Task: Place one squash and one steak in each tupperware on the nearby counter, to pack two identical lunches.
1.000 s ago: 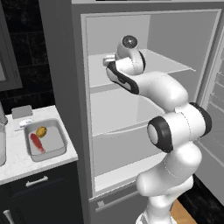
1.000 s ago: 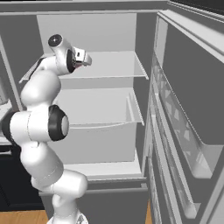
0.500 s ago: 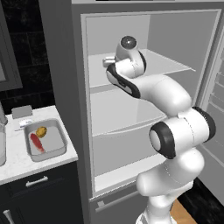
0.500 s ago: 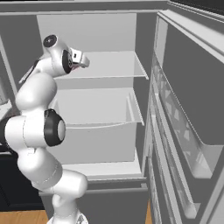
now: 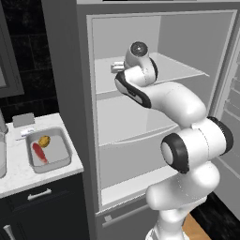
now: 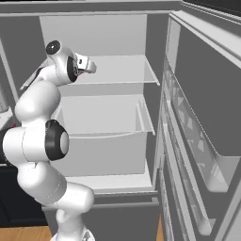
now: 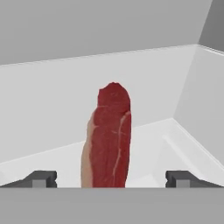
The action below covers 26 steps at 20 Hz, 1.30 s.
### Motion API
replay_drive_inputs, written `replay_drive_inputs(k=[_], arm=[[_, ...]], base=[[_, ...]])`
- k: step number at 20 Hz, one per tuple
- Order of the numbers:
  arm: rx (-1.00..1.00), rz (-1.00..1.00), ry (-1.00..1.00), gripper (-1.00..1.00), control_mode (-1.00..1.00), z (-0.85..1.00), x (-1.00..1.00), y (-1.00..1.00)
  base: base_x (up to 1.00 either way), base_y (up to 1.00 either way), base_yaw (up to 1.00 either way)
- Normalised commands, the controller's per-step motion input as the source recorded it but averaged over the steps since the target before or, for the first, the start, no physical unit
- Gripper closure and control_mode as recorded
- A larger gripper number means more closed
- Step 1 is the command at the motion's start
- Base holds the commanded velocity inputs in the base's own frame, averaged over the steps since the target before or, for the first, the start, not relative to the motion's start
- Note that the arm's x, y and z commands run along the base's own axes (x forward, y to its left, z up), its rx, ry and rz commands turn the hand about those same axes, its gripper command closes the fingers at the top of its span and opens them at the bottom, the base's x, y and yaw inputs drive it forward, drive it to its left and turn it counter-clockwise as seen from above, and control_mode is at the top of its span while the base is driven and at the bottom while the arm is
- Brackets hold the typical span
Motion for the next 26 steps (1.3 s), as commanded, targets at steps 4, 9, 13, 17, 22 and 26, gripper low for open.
replay_drive_inputs(k=[4, 9, 13, 17, 22, 26], arm=[[0.00, 0.00, 0.00, -1.00, -1.00, -0.05, 0.00, 0.00], [0.00, 0.00, 0.00, 1.00, -1.00, -0.01, 0.00, 0.00], [0.00, 0.00, 0.00, 1.00, -1.00, 0.00, -0.02, 0.00], [0.00, -0.01, 0.00, 1.00, -1.00, 0.00, -0.06, -0.02], [0.00, -0.01, 0.00, 1.00, -1.00, 0.01, -0.11, -0.04], [0.02, 0.00, 0.00, 1.00, -1.00, 0.41, -0.78, -0.29]], base=[[0.00, 0.00, 0.00], [0.00, 0.00, 0.00], [0.00, 0.00, 0.00], [0.00, 0.00, 0.00], [0.00, 0.00, 0.00], [0.00, 0.00, 0.00]])
